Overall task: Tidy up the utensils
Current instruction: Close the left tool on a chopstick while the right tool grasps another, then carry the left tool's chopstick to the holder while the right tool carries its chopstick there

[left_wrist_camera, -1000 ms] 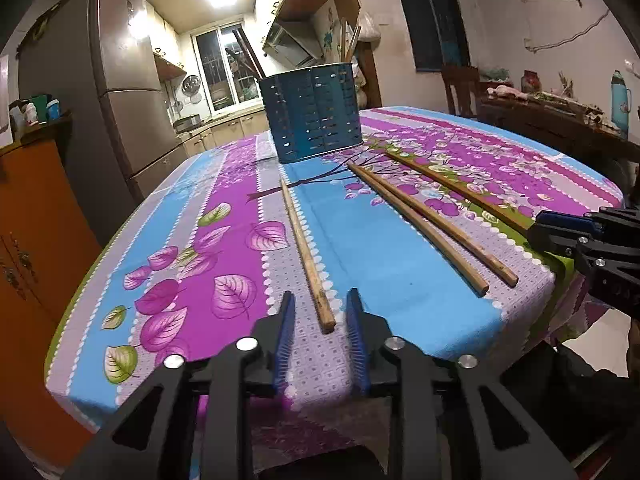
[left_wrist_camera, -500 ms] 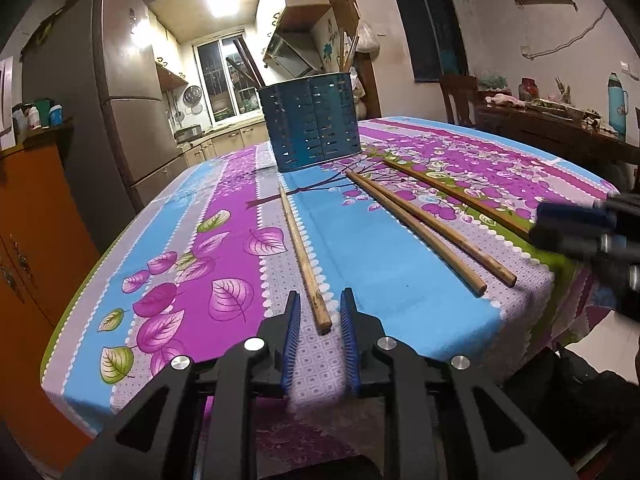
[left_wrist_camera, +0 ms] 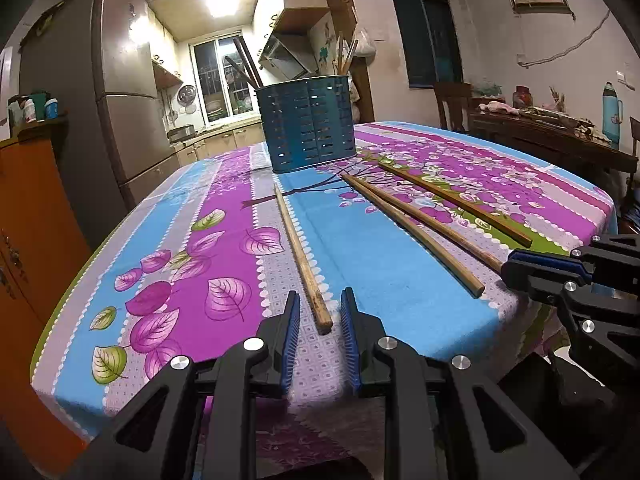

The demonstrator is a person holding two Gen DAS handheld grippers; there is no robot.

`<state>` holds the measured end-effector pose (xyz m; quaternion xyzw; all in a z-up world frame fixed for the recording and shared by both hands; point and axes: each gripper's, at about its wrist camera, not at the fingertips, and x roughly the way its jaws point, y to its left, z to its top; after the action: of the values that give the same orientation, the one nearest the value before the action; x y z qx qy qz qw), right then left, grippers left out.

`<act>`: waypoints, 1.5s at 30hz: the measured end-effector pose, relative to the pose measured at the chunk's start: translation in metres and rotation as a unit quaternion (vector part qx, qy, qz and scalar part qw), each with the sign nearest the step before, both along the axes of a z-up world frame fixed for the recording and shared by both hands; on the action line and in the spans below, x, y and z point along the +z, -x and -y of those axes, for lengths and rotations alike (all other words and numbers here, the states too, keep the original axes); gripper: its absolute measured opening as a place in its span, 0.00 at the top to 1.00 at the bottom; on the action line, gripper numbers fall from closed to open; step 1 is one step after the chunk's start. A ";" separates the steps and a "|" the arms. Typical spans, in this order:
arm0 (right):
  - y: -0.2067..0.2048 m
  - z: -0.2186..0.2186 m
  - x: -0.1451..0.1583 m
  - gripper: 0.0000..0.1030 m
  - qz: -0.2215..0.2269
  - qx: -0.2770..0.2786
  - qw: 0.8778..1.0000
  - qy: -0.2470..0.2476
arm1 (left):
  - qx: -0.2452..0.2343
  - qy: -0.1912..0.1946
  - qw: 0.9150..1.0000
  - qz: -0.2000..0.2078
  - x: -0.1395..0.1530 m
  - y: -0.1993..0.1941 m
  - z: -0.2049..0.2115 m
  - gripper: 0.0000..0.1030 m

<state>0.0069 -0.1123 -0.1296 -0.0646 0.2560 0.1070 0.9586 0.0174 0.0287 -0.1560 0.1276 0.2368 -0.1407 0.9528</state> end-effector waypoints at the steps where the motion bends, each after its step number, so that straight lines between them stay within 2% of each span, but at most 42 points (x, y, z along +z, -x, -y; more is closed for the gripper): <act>1: 0.001 -0.002 0.000 0.95 0.001 -0.007 1.000 0.002 | 0.000 0.000 1.000 0.000 0.000 0.000 0.000 0.76; 4: 0.002 -0.004 0.000 0.95 0.004 -0.027 1.000 0.002 | 0.001 0.008 1.000 -0.002 0.001 -0.002 -0.003 0.70; 12: 0.005 -0.001 0.003 0.95 0.009 -0.075 0.997 -0.020 | -0.015 0.021 1.000 -0.002 -0.001 -0.003 -0.010 0.70; 18: 0.012 0.001 0.012 0.95 0.031 -0.088 0.996 -0.007 | -0.013 0.020 1.000 0.007 -0.003 0.001 -0.010 0.70; 19: 0.012 0.002 0.013 0.95 0.033 -0.088 0.996 -0.006 | -0.013 0.022 1.000 0.007 -0.003 0.001 -0.011 0.72; 22: 0.012 0.004 0.018 0.95 0.039 -0.086 0.996 -0.005 | -0.017 0.026 1.000 0.005 -0.003 0.002 -0.010 0.90; 28: 0.015 0.004 0.030 0.95 0.062 -0.074 0.995 0.004 | -0.007 0.022 1.000 0.017 0.000 0.004 -0.011 0.92; 36: 0.013 0.009 0.053 0.95 0.089 -0.059 0.994 0.001 | 0.006 0.026 0.999 0.036 0.019 0.008 -0.014 0.93; 45: 0.008 0.015 0.090 0.95 0.126 -0.031 0.992 -0.010 | 0.014 0.046 0.997 0.057 0.065 0.010 -0.019 0.93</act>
<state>-0.0007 -0.1271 -0.0396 -0.0599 0.1344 0.0713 0.9865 0.0074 0.0478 -0.0909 0.0882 0.1776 -0.1310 0.9714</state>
